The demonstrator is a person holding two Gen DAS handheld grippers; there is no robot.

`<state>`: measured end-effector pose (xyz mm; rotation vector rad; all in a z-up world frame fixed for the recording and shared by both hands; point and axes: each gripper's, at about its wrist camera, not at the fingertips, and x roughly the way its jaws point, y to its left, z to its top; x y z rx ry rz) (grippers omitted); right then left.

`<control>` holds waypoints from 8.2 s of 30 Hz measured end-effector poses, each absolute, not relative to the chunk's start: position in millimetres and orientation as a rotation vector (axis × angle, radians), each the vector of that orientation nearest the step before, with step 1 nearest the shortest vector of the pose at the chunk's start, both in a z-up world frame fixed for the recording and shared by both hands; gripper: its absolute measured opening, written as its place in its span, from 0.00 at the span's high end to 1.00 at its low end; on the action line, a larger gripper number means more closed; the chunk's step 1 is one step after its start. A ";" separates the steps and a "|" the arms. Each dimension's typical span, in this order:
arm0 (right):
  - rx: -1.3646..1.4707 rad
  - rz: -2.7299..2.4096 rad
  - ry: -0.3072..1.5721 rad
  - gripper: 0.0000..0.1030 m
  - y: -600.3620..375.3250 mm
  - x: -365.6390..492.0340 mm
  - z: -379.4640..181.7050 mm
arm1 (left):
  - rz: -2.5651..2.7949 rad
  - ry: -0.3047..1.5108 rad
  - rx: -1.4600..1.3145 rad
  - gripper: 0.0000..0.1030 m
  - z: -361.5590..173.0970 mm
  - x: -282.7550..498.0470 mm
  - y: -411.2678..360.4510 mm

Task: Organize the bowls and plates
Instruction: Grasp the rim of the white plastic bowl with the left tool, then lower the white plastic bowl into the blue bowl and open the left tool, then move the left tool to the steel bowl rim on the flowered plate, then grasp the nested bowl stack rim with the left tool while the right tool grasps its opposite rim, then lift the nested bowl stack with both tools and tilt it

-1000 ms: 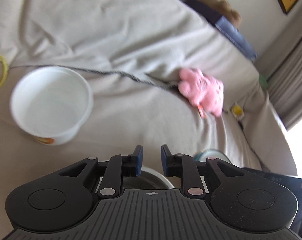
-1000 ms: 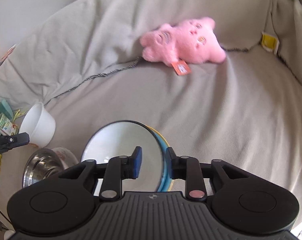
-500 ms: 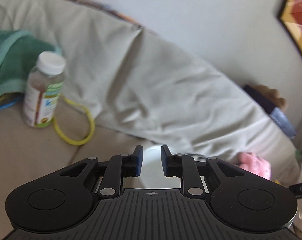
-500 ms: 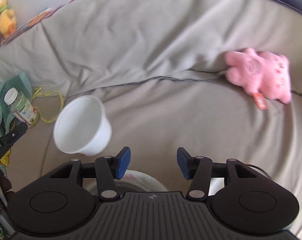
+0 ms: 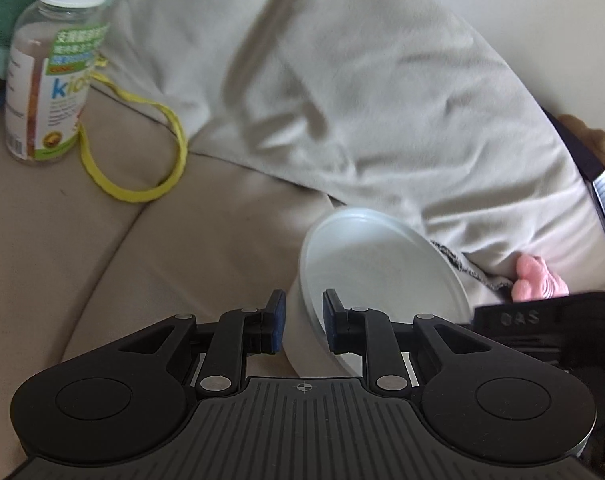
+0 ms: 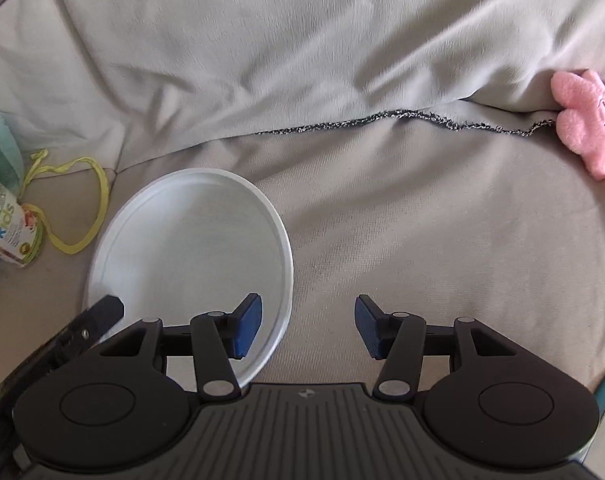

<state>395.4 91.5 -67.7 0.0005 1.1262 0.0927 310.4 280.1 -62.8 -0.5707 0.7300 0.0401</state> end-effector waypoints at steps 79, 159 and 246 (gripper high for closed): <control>0.449 0.317 1.005 0.45 -81.3 182.3 -105.5 | 0.025 0.901 -0.490 0.57 -58.0 164.2 131.3; 0.361 0.096 0.801 0.37 -241.5 231.8 -79.5 | -0.159 0.860 -0.289 0.57 -21.3 235.2 -46.2; 0.659 0.163 0.800 0.57 -309.9 232.2 -113.3 | -0.217 1.171 0.262 0.50 -26.3 307.5 -151.5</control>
